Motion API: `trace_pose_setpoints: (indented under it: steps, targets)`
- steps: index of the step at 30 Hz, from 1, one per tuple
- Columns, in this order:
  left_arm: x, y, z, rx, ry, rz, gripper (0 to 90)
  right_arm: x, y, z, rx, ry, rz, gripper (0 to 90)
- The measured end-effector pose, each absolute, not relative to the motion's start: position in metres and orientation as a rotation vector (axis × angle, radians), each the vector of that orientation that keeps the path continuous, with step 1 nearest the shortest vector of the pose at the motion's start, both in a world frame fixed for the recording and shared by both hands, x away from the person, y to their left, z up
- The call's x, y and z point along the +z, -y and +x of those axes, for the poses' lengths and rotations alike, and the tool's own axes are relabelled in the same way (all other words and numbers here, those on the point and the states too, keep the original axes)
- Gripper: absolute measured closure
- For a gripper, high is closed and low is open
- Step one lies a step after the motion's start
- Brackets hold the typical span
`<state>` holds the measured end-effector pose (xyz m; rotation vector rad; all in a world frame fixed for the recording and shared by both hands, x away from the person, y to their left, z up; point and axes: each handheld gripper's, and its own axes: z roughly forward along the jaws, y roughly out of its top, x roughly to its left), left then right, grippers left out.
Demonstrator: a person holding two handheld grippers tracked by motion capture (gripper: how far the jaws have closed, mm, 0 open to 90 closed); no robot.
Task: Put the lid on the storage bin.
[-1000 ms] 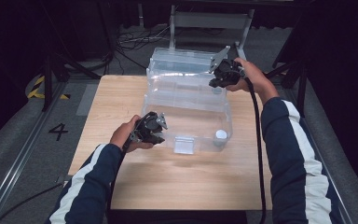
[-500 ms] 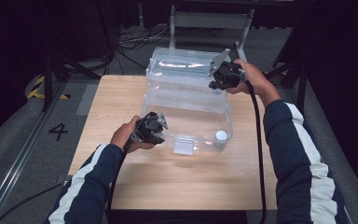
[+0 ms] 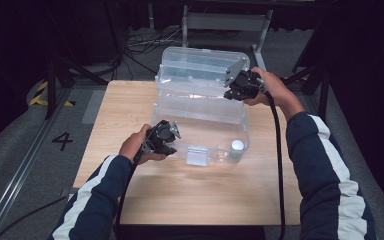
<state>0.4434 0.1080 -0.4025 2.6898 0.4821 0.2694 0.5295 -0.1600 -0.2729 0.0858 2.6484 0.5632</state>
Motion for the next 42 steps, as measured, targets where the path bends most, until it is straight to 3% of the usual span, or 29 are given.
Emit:
trace_pose_setpoints:
  steps: [42]
  targets:
    - [-0.403, -0.107, 0.441, 0.334, -0.464, 2.694, 64.5, -0.287, 0.170, 0.485, 0.664, -2.621, 0.120, 86.5]
